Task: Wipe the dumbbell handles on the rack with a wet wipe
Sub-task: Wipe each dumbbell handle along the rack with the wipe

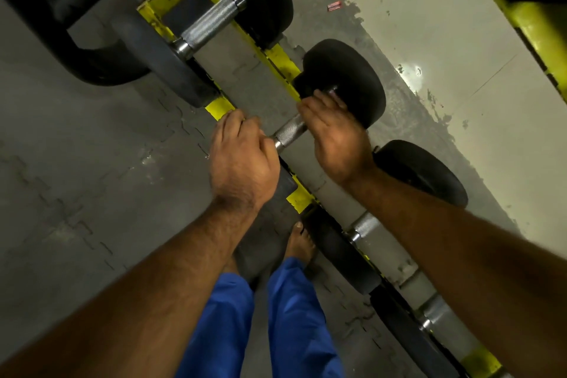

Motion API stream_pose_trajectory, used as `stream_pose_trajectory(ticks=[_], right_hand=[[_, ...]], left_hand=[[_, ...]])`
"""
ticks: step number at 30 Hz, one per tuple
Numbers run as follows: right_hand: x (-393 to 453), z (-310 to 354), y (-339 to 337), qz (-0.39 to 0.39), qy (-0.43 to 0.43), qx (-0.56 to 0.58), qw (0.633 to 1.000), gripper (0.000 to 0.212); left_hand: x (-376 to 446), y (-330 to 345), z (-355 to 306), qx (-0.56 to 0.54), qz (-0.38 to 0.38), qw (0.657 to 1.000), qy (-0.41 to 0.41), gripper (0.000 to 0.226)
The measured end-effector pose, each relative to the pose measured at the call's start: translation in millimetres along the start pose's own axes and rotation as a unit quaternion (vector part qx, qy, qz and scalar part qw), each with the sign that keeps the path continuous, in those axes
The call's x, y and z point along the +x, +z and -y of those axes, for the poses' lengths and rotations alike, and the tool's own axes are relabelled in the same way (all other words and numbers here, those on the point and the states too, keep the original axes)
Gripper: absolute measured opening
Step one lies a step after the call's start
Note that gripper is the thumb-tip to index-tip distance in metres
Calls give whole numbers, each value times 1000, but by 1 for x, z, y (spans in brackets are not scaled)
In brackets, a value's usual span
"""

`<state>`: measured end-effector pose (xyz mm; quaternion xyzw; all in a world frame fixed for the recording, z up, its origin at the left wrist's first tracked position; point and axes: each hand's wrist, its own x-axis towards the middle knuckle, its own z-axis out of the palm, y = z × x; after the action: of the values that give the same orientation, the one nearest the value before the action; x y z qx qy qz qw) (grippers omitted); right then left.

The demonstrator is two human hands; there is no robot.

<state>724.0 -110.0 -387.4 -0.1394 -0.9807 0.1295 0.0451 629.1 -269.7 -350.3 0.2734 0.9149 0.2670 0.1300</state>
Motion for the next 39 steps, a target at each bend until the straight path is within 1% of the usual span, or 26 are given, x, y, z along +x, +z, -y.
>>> stream_pose_trajectory(ticks=[1,3,5,6,8,9,10,12,14,16,18,19,21,23,24,26,27,28,30,32,33,34,36,37,38,39], right_hand=[[-6,11,6,-7,-14,11,1000,43],[-19,27,14,-3,-87,38,995,41],[-21,15,8,7,-124,35,992,42],[-17,4,5,-14,-112,27,993,41],[-13,-6,4,-51,-35,11,998,41],[-15,1,8,-54,-10,5,999,43],[-21,14,15,-45,-16,8,999,46],[-31,27,22,-11,-94,32,995,48],[-25,8,13,0,-137,37,990,45],[-13,-14,3,-46,-86,23,995,45],[-16,-6,8,-54,-31,29,998,50],[-23,8,15,-43,-42,43,997,53],[-34,21,22,-8,-113,63,992,55],[-29,5,16,4,-144,58,988,53],[-23,-4,13,-7,-123,42,991,52],[-18,-13,9,-30,-47,29,998,52],[-22,-8,12,-38,-42,39,998,53],[-27,1,16,-36,-72,55,995,52],[-35,19,23,4,-161,65,985,51],[-32,10,22,21,-199,39,979,53],[-27,-1,20,14,-191,23,981,55],[-23,-10,17,-2,-157,7,988,58],[-21,-11,16,-36,-45,-23,998,64],[-23,-1,19,-49,-14,-19,999,65],[-27,10,23,-50,-16,-2,999,64],[-31,19,27,-43,-43,12,998,63]], left_hand=[[0,0,0,0,0,1000,0,46],[0,-1,-2,2,3,1000,0,48],[0,-2,-2,4,5,1000,-1,48],[-1,-2,-2,3,3,1000,0,48],[-1,-1,-3,5,2,1000,3,48],[-1,-1,-3,8,3,1000,1,48],[-1,-1,-3,11,3,1000,-2,48],[-1,-2,-4,11,3,1000,-3,50],[-1,-2,-3,6,3,1000,-3,51],[0,0,-2,0,-5,1000,2,50],[0,1,-1,-4,-13,1000,2,48],[-1,1,-1,-7,-16,1000,2,47],[-1,2,-1,-14,-21,1000,2,45],[-1,3,-1,-17,-26,1000,3,43],[-1,3,0,-16,-29,999,4,43],[-1,4,0,-22,-33,999,7,42],[-2,3,-1,-22,-32,999,8,42],[-2,3,-1,-19,-29,999,7,43],[-1,3,-1,-16,-24,1000,3,45],[-1,3,-1,-14,-22,1000,2,46],[-2,3,-1,-14,-23,1000,3,46],[-1,3,-1,-16,-25,1000,5,46],[-1,4,0,-19,-27,999,5,45],[-1,4,1,-17,-26,1000,6,44],[-1,4,1,-14,-25,1000,6,42],[-1,3,0,-10,-22,1000,6,41]])
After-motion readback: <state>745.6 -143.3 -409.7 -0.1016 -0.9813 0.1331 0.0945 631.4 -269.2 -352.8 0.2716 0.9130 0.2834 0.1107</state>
